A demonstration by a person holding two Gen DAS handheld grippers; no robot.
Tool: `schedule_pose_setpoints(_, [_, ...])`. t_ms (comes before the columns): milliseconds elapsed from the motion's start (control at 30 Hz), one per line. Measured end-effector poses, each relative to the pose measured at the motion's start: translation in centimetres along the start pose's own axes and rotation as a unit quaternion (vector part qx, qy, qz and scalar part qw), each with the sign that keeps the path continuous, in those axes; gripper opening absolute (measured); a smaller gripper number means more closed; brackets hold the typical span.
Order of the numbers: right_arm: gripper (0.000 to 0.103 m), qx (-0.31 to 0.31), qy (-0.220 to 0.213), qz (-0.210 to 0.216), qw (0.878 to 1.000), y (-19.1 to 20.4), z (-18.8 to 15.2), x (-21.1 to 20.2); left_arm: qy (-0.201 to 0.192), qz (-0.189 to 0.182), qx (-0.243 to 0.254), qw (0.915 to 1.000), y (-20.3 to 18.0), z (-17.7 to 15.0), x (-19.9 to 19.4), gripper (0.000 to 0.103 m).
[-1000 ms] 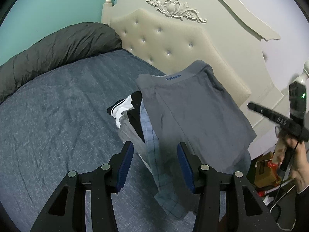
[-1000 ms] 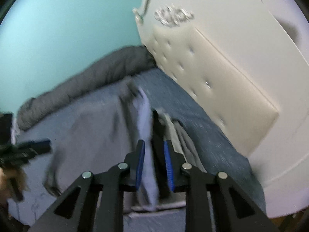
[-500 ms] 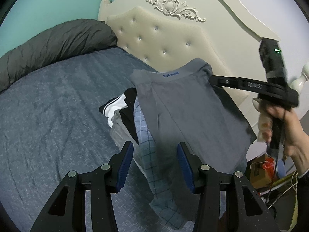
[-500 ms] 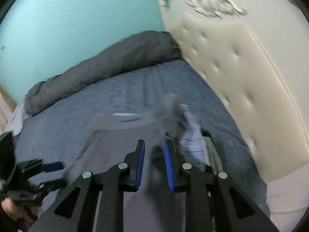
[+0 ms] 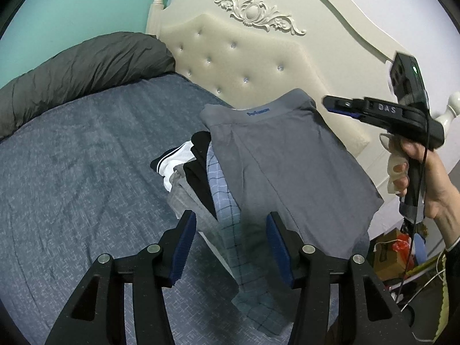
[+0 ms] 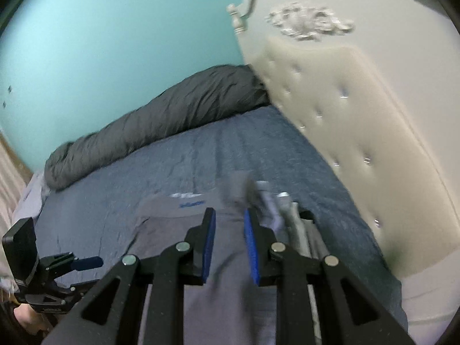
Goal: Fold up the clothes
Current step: 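Lower the garment onto the clothes stack with both grippers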
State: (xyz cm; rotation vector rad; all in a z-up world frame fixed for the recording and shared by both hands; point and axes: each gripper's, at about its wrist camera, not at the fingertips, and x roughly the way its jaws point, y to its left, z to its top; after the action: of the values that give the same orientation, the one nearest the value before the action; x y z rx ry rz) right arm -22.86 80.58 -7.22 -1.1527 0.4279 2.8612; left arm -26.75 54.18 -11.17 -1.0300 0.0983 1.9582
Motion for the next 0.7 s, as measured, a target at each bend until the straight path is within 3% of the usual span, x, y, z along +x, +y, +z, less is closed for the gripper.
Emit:
schedule_pose_setpoints(167, [0.020, 0.012, 0.026, -0.031, 0.999, -0.3, 0.9, 1.9, -0.001, -0.005, 0.000, 1.0000, -0.4, -0.1, 0.0, 0.055])
schedule_pose_setpoints(300, [0.020, 0.057, 0.040, -0.071, 0.995, -2.3, 0.9, 3.2, 0.001, -0.009, -0.002, 1.0000, -0.4, -0.4, 0.2, 0.055])
schedule_pose_setpoints(467, [0.020, 0.064, 0.012, -0.090, 0.994, -3.5, 1.0, 1.6, -0.001, -0.008, 0.002, 1.0000, -0.1, -0.5, -0.1, 0.055])
schedule_pose_setpoints(600, [0.020, 0.040, -0.026, -0.070, 0.996, -2.4, 1.5, -0.8, -0.007, -0.002, 0.002, 1.0000, 0.4, -0.4, -0.5, 0.056])
schedule_pose_setpoints(700, [0.020, 0.019, -0.018, -0.037, 0.999, -1.4, 2.0, -0.6, -0.008, 0.000, -0.004, 1.0000, 0.8, -0.6, -0.8, 0.057])
